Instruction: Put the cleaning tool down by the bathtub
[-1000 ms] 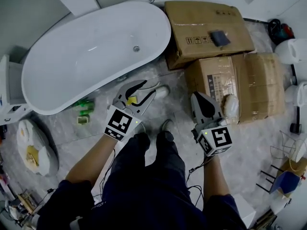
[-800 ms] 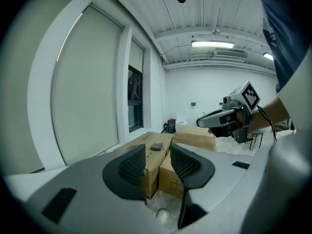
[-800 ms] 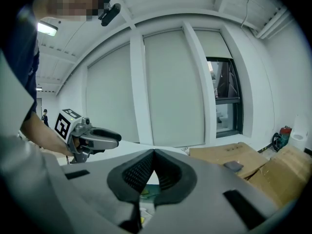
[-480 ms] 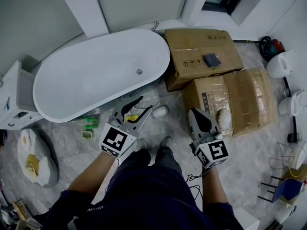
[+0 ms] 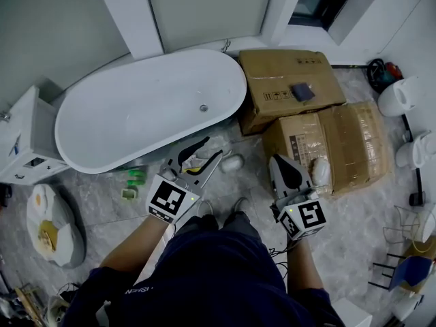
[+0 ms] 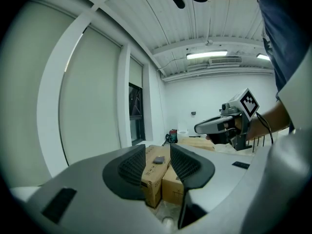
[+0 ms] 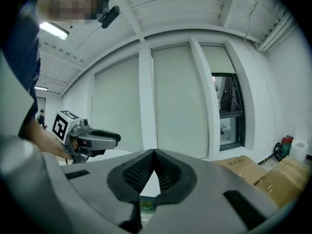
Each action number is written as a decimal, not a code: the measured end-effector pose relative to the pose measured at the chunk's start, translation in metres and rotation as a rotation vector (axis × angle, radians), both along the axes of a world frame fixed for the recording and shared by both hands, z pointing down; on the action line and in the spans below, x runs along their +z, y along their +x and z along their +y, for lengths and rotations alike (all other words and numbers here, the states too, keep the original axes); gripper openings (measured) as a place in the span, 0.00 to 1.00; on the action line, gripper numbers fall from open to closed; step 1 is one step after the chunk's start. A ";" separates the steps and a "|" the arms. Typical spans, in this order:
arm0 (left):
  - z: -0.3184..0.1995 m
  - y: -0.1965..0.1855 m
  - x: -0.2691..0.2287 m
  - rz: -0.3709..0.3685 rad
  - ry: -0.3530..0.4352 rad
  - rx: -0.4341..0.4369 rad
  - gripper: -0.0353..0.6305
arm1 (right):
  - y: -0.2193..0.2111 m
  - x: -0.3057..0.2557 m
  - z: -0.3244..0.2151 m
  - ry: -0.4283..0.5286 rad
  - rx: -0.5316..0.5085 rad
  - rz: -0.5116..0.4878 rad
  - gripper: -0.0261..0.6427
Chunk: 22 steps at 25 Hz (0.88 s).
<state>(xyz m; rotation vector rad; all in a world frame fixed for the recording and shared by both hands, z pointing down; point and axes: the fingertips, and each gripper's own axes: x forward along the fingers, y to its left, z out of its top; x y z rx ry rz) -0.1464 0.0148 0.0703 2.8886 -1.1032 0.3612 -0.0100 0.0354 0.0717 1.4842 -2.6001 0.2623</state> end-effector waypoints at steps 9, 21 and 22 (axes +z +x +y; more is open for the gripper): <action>0.012 -0.008 -0.012 0.004 0.035 0.024 0.27 | -0.019 -0.009 0.010 0.017 -0.006 -0.003 0.05; 0.018 -0.006 -0.020 0.023 0.055 0.058 0.16 | -0.028 -0.013 0.015 0.014 -0.003 -0.004 0.05; 0.017 -0.005 -0.021 0.024 0.057 0.060 0.15 | -0.028 -0.014 0.015 0.016 -0.008 -0.003 0.05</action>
